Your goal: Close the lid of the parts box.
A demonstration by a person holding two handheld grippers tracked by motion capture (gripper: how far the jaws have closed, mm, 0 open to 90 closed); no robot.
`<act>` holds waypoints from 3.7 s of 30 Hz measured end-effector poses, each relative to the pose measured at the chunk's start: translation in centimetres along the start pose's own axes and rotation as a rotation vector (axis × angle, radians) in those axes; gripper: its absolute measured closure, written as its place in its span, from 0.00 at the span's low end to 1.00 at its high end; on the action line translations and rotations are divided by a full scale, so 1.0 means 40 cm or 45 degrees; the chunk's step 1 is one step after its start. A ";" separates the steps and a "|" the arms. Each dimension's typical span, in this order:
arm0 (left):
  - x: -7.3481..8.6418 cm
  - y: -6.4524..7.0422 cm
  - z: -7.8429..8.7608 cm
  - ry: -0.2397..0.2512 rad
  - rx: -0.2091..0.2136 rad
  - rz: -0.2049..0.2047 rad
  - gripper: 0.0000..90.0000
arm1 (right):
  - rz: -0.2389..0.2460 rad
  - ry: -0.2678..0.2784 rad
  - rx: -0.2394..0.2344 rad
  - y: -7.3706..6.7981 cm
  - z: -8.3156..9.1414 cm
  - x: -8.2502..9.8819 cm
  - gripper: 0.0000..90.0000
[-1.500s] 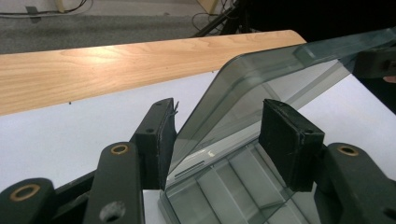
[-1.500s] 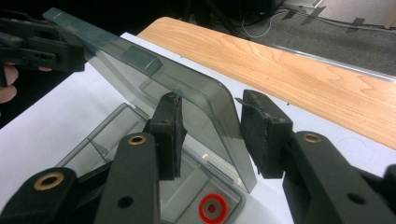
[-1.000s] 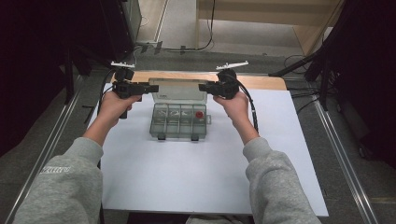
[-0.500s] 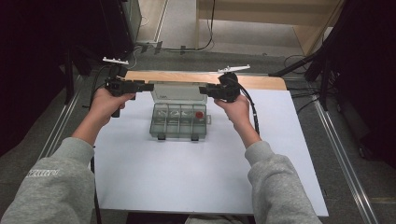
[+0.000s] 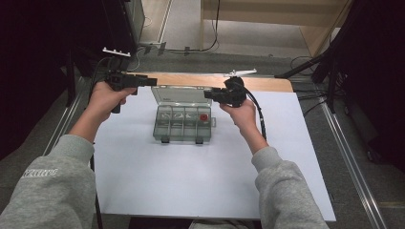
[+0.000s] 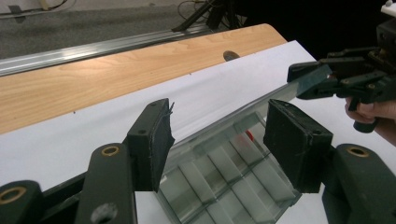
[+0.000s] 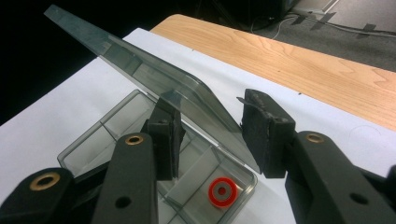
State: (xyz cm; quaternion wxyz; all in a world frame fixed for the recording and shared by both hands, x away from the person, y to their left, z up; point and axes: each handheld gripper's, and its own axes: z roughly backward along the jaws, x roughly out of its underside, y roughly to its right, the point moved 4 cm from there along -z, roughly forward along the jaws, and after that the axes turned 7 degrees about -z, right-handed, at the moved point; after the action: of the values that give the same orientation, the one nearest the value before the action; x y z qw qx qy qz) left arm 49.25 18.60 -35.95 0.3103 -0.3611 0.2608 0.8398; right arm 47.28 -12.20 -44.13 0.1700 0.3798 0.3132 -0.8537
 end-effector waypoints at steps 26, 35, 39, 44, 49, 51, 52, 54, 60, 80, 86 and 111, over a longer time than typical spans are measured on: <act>-0.034 0.009 -0.060 -0.087 -0.059 -0.019 0.96 | 0.002 -0.009 -0.011 0.000 -0.001 0.008 0.64; -0.024 0.020 -0.076 -0.104 -0.010 -0.028 1.00 | 0.002 -0.009 -0.009 -0.001 0.000 0.009 0.63; -0.022 0.020 -0.078 -0.104 -0.005 -0.032 1.00 | 0.005 -0.007 -0.009 -0.001 0.002 0.008 0.62; -0.014 0.024 -0.083 -0.113 0.003 -0.037 1.00 | -0.006 -0.009 -0.012 0.001 0.007 0.007 0.59; -0.010 0.022 -0.083 -0.103 0.003 -0.030 1.00 | 0.001 -0.006 -0.006 0.005 0.017 0.004 0.56; -0.009 0.021 -0.083 -0.105 -0.002 -0.028 1.00 | -0.001 -0.002 -0.016 0.003 0.024 0.003 0.53; -0.009 0.021 -0.083 -0.105 -0.001 -0.030 1.00 | 0.006 -0.001 -0.014 0.003 0.028 0.002 0.51; -0.008 0.021 -0.083 -0.101 -0.001 -0.029 1.00 | 0.017 0.000 -0.028 -0.001 0.036 -0.001 0.48; -0.007 0.023 -0.082 -0.101 -0.008 -0.037 1.00 | 0.022 -0.039 -0.040 -0.014 0.061 -0.014 0.43; 0.001 0.028 -0.079 -0.075 0.026 -0.048 1.00 | -0.039 -0.066 0.079 -0.041 0.108 -0.123 0.93; 0.009 0.026 -0.074 -0.064 0.030 -0.048 1.00 | -0.050 -0.123 0.082 -0.050 0.078 -0.113 1.00; 0.044 0.046 -0.057 -0.011 0.073 -0.068 0.99 | -0.031 -0.132 0.009 -0.053 0.087 -0.055 1.00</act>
State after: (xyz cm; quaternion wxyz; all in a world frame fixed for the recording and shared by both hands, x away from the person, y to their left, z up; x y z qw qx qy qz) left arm 48.02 16.43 -38.28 0.3438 -0.3553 0.2736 0.8251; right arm 45.71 -12.80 -39.82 0.1744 0.3320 0.3054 -0.8753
